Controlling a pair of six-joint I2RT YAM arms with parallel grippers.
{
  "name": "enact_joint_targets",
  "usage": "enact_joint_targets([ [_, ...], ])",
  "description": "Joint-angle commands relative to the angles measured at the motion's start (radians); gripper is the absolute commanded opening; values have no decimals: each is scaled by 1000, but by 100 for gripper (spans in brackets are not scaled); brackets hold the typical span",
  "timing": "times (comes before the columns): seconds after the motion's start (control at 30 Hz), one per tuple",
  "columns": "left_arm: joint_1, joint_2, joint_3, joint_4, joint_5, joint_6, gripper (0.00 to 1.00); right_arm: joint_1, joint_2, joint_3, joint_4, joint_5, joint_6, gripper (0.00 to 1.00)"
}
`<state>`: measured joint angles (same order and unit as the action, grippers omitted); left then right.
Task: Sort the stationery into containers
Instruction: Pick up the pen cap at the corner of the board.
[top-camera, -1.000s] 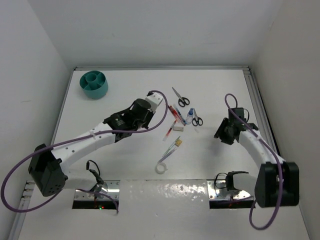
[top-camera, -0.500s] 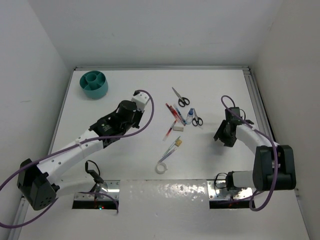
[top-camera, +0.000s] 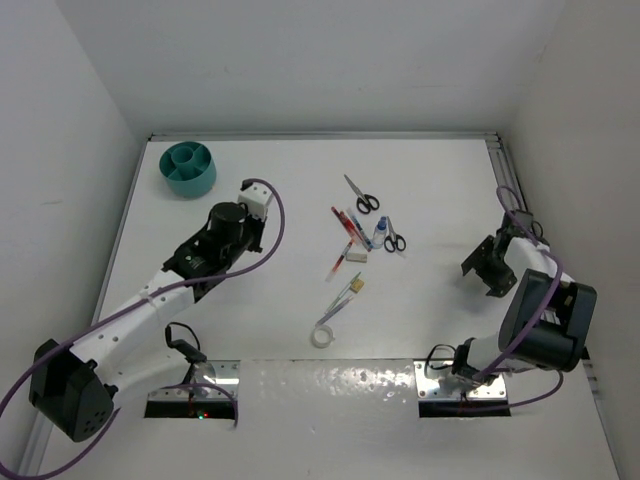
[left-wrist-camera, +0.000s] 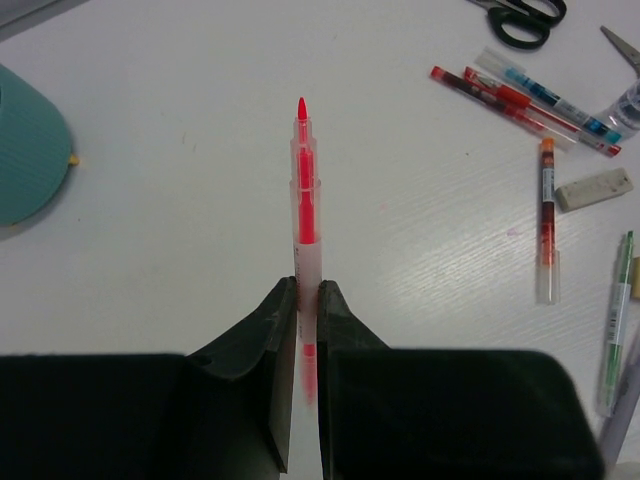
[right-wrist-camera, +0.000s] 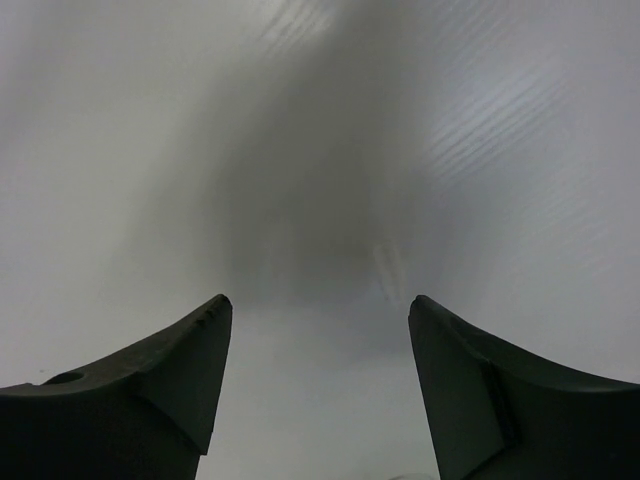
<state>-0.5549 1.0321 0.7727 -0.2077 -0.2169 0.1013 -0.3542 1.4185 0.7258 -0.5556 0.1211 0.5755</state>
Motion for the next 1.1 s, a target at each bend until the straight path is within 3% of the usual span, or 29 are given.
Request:
enact_joint_targets([
  [0.0,39,-59,-39,91,31,2,0,-78,13,-17,78,-78,-2,70],
  [0.27,92,-76,-50,93,80,-17,0,-176,71,-11,152,-29,-40,70],
  [0.53,92,-4,71,-4,67,-12,0,-259,134,-42,220,-28,-75,71],
  [0.83,78,20,117,-12,30,0,0,-285,100,-135,278,-55,-13,63],
  [1.07,84,13,103,11,19,26,0,-296,27,-144,240,9,-22,64],
])
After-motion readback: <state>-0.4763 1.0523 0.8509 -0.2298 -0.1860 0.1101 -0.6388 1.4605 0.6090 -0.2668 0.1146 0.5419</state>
